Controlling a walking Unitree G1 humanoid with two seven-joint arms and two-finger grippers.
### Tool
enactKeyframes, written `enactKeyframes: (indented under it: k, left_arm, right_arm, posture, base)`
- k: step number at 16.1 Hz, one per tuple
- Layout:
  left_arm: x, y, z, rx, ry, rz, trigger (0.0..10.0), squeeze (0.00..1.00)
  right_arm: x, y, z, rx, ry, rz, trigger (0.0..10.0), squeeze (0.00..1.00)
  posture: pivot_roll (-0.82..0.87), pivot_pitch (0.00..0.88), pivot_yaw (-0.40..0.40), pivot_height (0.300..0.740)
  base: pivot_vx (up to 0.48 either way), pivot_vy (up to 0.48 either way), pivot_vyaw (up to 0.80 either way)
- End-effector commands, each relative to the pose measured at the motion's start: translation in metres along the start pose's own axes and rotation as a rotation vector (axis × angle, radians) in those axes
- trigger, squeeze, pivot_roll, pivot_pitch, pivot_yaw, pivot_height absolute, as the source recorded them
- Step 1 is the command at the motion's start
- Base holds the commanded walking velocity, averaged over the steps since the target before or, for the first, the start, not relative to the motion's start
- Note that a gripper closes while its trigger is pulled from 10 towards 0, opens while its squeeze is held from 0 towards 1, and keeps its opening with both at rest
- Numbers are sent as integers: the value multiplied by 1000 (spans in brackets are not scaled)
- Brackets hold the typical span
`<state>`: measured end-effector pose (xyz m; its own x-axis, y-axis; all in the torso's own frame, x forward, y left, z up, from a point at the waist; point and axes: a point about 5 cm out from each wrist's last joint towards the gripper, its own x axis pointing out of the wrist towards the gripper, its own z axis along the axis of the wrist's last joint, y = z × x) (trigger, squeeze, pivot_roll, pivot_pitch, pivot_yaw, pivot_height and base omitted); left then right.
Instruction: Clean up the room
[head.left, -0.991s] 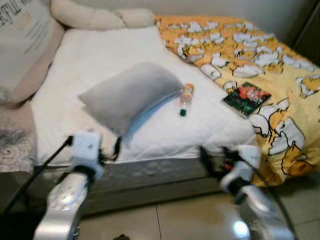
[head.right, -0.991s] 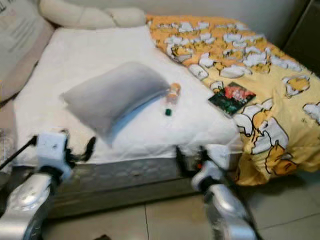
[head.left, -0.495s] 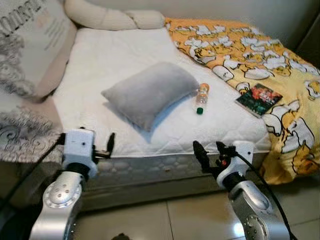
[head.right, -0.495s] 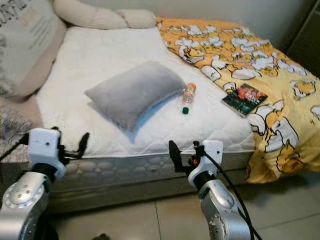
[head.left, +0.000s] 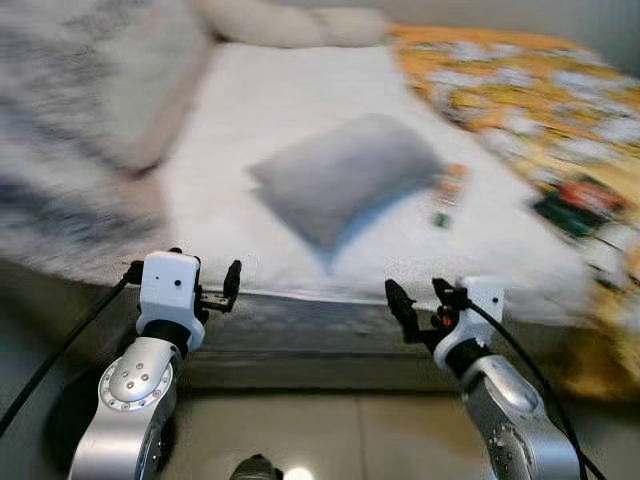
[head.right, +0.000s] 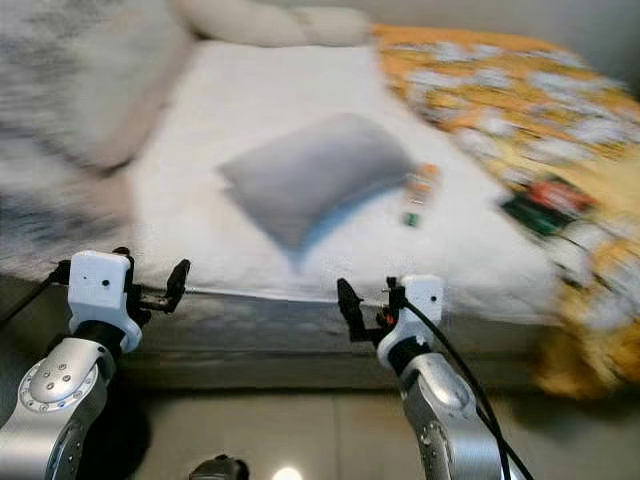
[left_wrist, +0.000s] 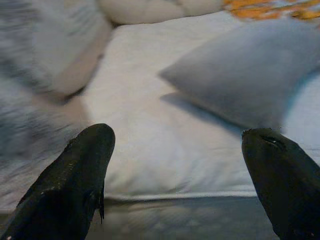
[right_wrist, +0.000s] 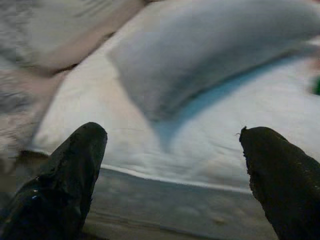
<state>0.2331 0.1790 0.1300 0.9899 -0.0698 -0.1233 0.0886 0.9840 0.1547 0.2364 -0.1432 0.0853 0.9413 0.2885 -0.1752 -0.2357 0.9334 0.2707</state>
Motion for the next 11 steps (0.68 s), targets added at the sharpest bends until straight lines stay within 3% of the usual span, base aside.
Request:
enactKeyframes:
  k: [1,11]
  left_arm:
    - [0,3,1,11,-4,17,10000,0]
    - [0,1,1,16,0,-3,10000,0]
  right_arm:
    - [1,0,2,0,-12,3,10000,0]
    - [4,-3,2,27,-20,-6,10000,0]
  posture:
    - [84,0,-12,740]
    - [86,0,-14,740]
  base:
    - [292,0,569]
    - [291,0,0]
